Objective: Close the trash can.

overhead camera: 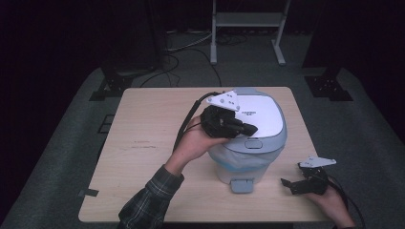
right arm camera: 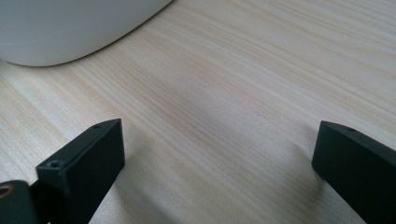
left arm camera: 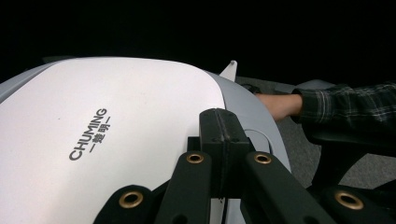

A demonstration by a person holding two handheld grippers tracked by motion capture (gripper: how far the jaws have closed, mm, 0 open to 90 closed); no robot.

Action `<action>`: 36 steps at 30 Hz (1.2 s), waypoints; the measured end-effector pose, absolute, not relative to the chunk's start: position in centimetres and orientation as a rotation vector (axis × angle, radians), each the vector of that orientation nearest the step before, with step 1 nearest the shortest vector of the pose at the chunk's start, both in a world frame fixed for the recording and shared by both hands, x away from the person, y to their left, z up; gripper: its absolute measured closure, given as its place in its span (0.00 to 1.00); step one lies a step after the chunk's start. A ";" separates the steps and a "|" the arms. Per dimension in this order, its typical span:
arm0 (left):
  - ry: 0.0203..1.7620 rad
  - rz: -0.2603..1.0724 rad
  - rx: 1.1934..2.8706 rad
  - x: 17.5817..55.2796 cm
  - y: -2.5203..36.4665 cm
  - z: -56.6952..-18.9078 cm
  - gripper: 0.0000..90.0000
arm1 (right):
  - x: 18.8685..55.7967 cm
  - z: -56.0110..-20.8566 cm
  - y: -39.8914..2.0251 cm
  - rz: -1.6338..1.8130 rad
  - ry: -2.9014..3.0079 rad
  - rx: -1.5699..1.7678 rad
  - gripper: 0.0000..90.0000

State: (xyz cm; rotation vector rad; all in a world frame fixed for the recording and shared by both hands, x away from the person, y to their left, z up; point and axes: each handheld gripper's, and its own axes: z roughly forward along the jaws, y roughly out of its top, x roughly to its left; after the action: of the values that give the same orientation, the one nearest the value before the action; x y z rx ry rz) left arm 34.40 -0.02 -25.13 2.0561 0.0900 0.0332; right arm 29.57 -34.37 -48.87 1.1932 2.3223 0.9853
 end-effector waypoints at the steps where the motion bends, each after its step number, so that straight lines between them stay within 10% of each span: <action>1: 0.086 0.052 2.078 34.3 -0.3 -25.3 1.00 | 29.6 -48.9 -34.4 0.985 2.322 1.193 0.02; 9: 0.083 0.040 2.061 34.5 -0.2 -25.3 0.99 | 29.6 -48.9 -34.4 0.984 2.322 1.193 0.02; 29: 0.174 0.174 2.013 33.8 2.9 -23.7 0.21 | 29.6 -48.9 -34.4 0.984 2.322 1.193 0.02; 36: 0.220 0.232 2.014 33.3 4.9 -23.7 0.09 | 29.6 -48.9 -34.4 0.985 2.322 1.193 0.02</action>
State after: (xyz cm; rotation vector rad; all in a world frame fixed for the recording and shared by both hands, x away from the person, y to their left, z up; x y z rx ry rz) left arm 33.29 4.89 -23.71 2.0143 0.2196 0.2316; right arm 29.55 -34.37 -48.86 1.1932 2.3218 0.9848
